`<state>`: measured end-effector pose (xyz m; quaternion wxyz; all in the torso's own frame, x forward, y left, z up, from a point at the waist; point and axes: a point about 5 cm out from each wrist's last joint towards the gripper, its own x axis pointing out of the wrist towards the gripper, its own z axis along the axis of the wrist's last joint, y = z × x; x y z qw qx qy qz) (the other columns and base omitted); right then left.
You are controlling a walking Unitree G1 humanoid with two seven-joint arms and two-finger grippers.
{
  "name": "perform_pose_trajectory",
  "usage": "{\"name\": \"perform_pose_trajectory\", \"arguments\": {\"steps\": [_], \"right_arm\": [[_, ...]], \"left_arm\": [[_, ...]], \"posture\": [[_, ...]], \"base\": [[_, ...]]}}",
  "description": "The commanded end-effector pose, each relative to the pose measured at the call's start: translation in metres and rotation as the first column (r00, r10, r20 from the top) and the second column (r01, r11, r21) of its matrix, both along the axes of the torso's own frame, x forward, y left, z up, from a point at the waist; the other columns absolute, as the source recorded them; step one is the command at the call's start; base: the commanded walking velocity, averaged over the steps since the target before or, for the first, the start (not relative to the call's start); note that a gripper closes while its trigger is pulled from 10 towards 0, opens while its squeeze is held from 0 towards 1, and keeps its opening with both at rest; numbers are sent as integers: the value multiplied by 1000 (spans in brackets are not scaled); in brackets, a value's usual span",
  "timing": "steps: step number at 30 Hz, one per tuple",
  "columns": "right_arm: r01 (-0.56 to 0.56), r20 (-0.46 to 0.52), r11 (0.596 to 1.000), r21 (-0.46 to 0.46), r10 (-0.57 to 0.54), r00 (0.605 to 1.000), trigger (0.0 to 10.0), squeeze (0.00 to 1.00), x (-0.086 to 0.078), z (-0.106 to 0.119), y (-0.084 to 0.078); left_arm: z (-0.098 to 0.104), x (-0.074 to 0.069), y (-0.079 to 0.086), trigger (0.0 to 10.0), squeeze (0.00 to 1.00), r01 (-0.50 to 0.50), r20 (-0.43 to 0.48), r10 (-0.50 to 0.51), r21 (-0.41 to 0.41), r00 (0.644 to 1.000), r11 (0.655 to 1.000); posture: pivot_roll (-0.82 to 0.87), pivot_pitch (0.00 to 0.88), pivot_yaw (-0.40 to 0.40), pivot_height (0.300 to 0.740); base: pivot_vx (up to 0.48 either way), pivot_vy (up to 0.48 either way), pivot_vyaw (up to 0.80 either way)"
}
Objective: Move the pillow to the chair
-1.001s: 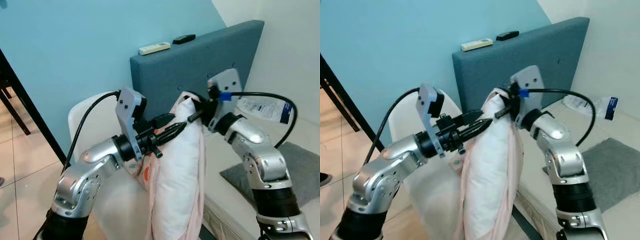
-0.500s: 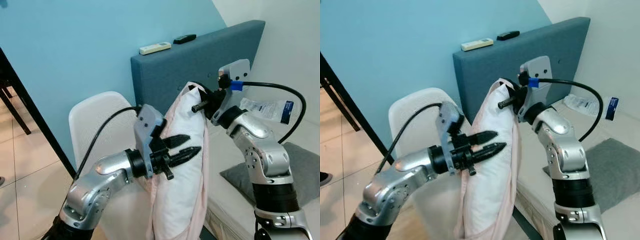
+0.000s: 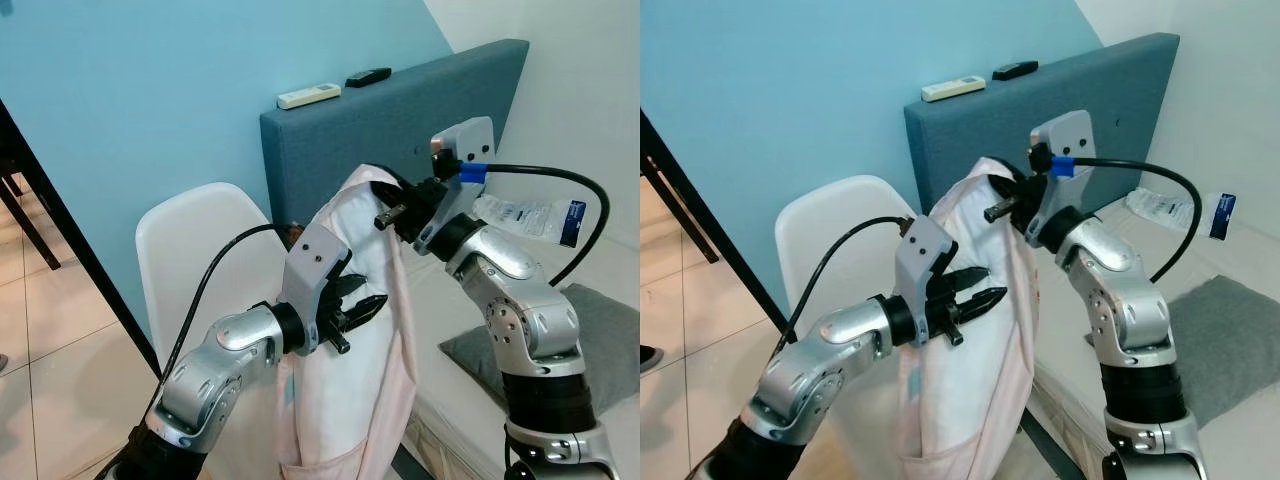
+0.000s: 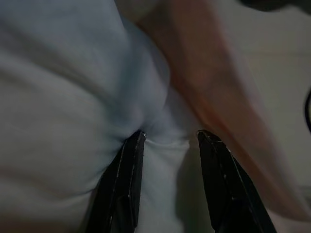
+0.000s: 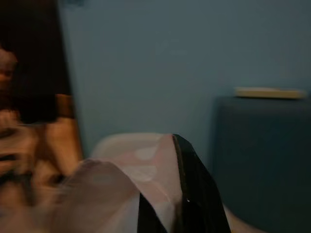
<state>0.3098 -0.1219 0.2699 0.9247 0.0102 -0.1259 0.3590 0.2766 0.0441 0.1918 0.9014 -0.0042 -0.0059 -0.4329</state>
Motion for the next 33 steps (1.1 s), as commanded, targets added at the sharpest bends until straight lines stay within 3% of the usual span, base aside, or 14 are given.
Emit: {"name": "perform_pose_trajectory", "arguments": {"steps": [1,3,4,8,12,18,20,21,23,24,25,28,31,33], "right_arm": [[-201,57,978,59,198,979,0,0,-20,18,21],[-234,59,969,75,230,971,0,0,-23,20,23],[-323,79,938,125,315,946,0,0,-32,28,25],[-436,133,869,235,416,900,0,0,-44,46,22],[-453,160,846,281,424,892,0,0,-46,53,18],[-402,206,794,456,345,916,0,0,-38,71,-1],[-268,105,871,411,247,963,0,0,-23,59,-2],[-268,105,871,411,247,963,0,0,-23,59,-2],[-139,-4,942,305,147,989,0,0,-9,40,1],[-139,-4,942,305,147,989,0,0,-9,40,1],[-30,-85,981,194,47,995,0,0,1,20,3],[124,-165,992,39,-116,979,0,0,15,-7,-1],[151,-180,988,25,-144,973,0,0,18,-12,-2],[208,-208,978,22,-199,958,0,0,22,-16,-8]], "left_arm": [[0,7,6,10000,0,-63,2,63,1,998,998],[0,8,6,10000,0,-66,3,66,-2,998,998],[1,9,6,10000,0,-74,5,74,-7,997,997],[2,9,4,10000,0,-76,9,76,-14,997,997],[2,9,4,10000,0,-77,11,77,-18,997,997],[4,9,4,10000,0,-73,13,74,-28,997,997],[4,9,4,10000,0,-70,13,71,-33,997,997],[4,9,4,10000,0,-70,13,71,-33,997,997],[5,9,4,10000,0,-68,14,68,-40,998,997],[5,9,4,10000,0,-68,14,68,-40,998,997],[8,9,4,10000,0,-66,16,67,-51,998,996],[19,8,5,10000,0,-48,28,52,-127,998,991],[30,5,8,10000,0,-18,32,25,-209,999,978],[51,0,16,10000,0,63,55,-47,-349,997,935]], "posture": [[-50,5,20,740],[-50,5,20,740],[-53,6,22,740],[-52,7,21,740],[-52,7,21,740],[-50,9,21,740],[-50,10,21,740],[-50,10,21,740],[-49,11,20,740],[-49,11,20,740],[-49,11,20,740],[-43,13,19,740],[-41,13,18,740],[-41,13,18,740]], "base": [[0,0,0],[0,0,0],[0,0,0],[0,0,0],[0,0,0],[0,0,0],[0,0,0],[0,0,0],[0,0,0],[0,0,0],[0,0,0],[0,0,0],[0,0,0],[0,0,0]]}}
